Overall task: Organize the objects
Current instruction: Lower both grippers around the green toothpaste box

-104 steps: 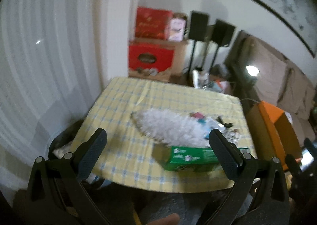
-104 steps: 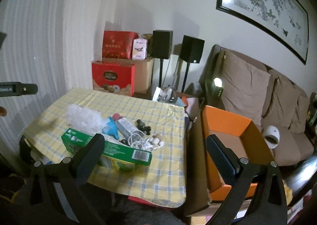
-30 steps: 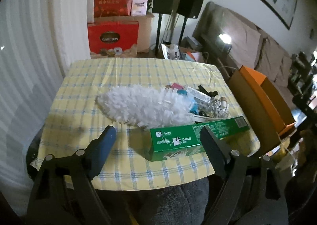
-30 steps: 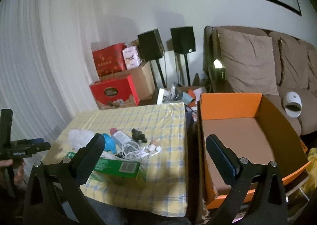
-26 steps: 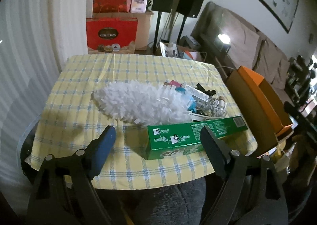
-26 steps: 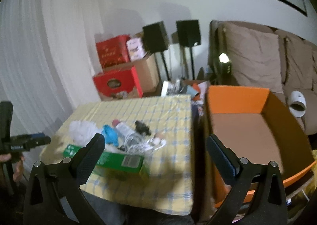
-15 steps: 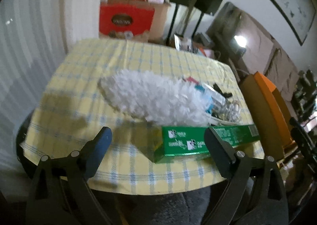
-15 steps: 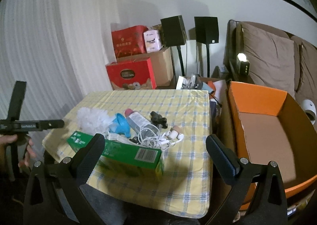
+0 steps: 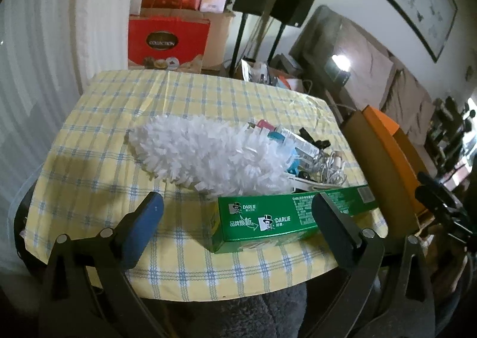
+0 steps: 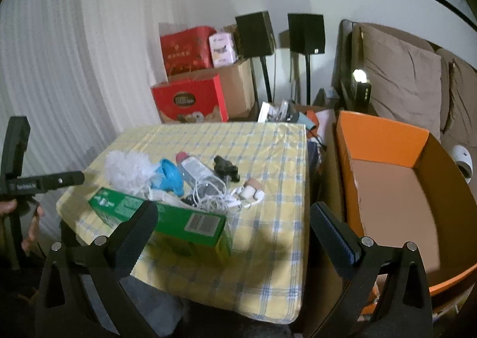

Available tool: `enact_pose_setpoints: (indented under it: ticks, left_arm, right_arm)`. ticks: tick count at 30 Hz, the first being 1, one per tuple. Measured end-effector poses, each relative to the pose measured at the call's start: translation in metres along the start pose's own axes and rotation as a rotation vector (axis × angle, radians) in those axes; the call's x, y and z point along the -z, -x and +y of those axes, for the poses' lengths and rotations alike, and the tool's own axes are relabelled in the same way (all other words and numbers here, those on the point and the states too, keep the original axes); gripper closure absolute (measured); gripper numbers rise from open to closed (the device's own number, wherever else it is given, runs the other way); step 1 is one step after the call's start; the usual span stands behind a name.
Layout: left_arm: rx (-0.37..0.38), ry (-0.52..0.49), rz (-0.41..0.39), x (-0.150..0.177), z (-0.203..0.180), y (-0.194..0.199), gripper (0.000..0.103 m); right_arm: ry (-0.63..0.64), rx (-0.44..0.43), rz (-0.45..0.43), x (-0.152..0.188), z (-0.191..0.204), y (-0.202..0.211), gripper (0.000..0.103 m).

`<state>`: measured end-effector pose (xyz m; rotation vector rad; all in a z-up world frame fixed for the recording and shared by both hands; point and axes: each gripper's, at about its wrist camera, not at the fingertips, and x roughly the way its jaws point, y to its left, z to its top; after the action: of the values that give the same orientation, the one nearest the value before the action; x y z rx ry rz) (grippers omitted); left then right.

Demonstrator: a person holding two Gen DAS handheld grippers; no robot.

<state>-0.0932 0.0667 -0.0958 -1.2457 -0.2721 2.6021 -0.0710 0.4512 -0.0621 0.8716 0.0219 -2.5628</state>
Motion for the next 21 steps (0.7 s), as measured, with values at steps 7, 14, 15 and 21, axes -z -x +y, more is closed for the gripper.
enact_pose_setpoints:
  ticks: [7,14,15,21]
  left_arm:
    - [-0.074,-0.023,-0.029,0.002,-0.005,-0.004,0.003]
    - [-0.068,-0.027,-0.032,0.004,-0.004,-0.005,0.003]
    - [-0.077,-0.039,-0.038,0.005,-0.005,-0.006,0.003]
    - [-0.102,-0.067,-0.017,0.014,-0.008,-0.02,0.004]
  right_arm:
    - [-0.009,-0.029,0.058,0.008,0.002,-0.017,0.0]
    - [-0.056,-0.093,0.102,0.012,-0.006,-0.026,0.0]
    - [-0.057,-0.101,0.106,0.013,-0.006,-0.029,0.0]
    - [-0.054,-0.104,0.125,0.021,-0.004,-0.041,0.0]
